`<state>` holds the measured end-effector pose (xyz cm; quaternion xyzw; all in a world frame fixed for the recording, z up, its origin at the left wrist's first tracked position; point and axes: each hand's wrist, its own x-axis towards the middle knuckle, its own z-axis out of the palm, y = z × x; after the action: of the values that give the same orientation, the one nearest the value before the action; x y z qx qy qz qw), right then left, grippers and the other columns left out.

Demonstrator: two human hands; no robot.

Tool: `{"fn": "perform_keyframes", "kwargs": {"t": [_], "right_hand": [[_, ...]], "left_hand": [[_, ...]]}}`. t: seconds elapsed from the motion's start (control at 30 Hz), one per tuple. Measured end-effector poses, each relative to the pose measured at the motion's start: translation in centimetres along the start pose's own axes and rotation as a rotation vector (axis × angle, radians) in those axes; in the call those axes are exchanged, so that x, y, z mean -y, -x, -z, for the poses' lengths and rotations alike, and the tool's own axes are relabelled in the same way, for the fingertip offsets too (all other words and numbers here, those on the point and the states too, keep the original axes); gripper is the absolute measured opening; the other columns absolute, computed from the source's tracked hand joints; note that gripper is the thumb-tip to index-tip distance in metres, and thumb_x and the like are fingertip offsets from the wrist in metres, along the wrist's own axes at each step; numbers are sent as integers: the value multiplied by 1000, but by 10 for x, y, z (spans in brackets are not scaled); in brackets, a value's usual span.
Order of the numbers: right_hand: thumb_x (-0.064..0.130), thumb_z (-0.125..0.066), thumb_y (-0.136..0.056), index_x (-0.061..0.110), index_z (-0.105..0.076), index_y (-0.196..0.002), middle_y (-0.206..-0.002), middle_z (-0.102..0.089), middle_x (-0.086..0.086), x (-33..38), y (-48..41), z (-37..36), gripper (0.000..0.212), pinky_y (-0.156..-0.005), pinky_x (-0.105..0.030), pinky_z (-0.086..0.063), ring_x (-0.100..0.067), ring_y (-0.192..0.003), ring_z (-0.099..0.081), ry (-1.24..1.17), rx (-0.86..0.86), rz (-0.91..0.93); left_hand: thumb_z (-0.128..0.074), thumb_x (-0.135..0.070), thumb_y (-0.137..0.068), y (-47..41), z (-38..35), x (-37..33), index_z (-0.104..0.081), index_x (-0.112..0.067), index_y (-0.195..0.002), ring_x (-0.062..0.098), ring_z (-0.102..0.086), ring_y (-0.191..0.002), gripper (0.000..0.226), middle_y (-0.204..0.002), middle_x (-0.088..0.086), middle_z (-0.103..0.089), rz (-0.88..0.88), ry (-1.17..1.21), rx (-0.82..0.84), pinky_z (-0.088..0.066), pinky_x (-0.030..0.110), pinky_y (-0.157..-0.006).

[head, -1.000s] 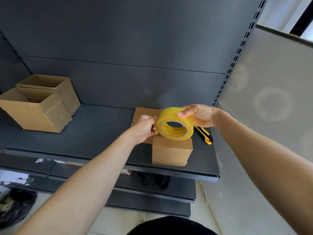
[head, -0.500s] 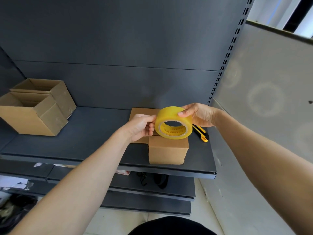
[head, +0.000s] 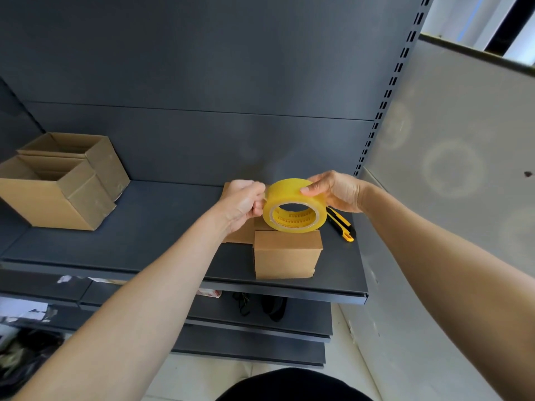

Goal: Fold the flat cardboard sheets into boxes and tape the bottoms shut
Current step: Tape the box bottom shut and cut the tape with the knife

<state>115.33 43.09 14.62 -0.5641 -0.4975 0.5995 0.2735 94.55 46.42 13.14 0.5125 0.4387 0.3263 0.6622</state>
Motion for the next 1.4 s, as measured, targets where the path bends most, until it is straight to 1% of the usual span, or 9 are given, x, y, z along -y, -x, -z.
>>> {"fn": "perform_keyframes", "kwargs": {"t": [0.13, 0.43, 0.53, 0.67, 0.9, 1.03, 1.17, 1.23, 1.4], "right_hand": [[22, -62, -84, 5, -65, -102, -102, -65, -13, 3, -2, -3, 25, -94, -40, -45, -26, -92, -60, 34, -88, 22], [30, -63, -74, 9, -63, -102, -99, -64, -8, -3, 6, 0, 36, -88, -37, -47, -23, -90, -59, -86, -41, 35], [25, -66, -76, 6, -62, -104, -104, -64, -11, -3, 9, 4, 34, -93, -40, -46, -26, -94, -60, -78, -14, 42], [17, -66, -68, 3, -59, -104, -102, -64, -14, 9, 17, 15, 39, -94, -42, -46, -29, -91, -63, -10, 1, 31], [20, -69, -60, 8, -69, -85, -83, -74, -4, 24, 27, 19, 28, -69, -26, -56, -19, -74, -70, 252, 39, -92], [9, -67, -75, 8, -70, -84, -82, -73, -5, 21, 21, 12, 10, -74, -30, -55, -21, -75, -69, 292, 10, -116], [12, -68, -71, 6, -68, -88, -88, -72, -8, 21, 21, 12, 18, -81, -35, -52, -24, -80, -68, 280, 14, -120], [18, -69, -63, 7, -69, -88, -87, -72, -6, 22, 22, 13, 28, -81, -34, -52, -23, -79, -68, 266, 29, -111], [20, -68, -62, 9, -69, -90, -87, -73, -4, 22, 20, 12, 30, -77, -30, -55, -21, -79, -69, 257, 47, -107]], "left_hand": [[-46, -4, -90, -5, -1, -10, -38, -15, -59, 10, -34, -49, 33, -52, -5, -35, -99, 147, -27, -30, 20, -44], [-44, -27, -100, 5, -9, 54, -53, -5, -80, 17, -52, -65, 31, -68, 6, -51, 99, 565, -159, -53, 34, -73], [-40, -20, -101, 7, -14, 53, -52, -3, -83, 18, -53, -70, 28, -74, 9, -51, 90, 492, -120, -53, 35, -75], [-35, -34, -101, 7, -15, 49, -54, -4, -80, 18, -52, -73, 41, -76, 8, -52, 57, 324, -70, -51, 36, -81], [-32, -38, -101, 8, -20, 59, -55, -10, -75, 13, -50, -72, 45, -77, 3, -53, -89, 8, 4, -46, 30, -79], [-34, -32, -102, 9, -22, 62, -55, -9, -76, 12, -48, -70, 40, -75, 2, -50, -129, -52, 33, -45, 31, -79], [-37, -31, -101, 8, -18, 57, -51, -6, -93, 13, -52, -72, 30, -84, 5, -52, -105, -73, 24, -49, 37, -86], [-38, -33, -100, 8, -15, 53, -52, -3, -101, 14, -54, -73, 33, -87, 7, -54, -66, -91, 41, -52, 32, -79], [-39, -28, -101, 10, -12, 41, -58, -6, -84, 13, -54, -67, 34, -77, 6, -57, 37, -204, 194, -47, 21, -61]]}}
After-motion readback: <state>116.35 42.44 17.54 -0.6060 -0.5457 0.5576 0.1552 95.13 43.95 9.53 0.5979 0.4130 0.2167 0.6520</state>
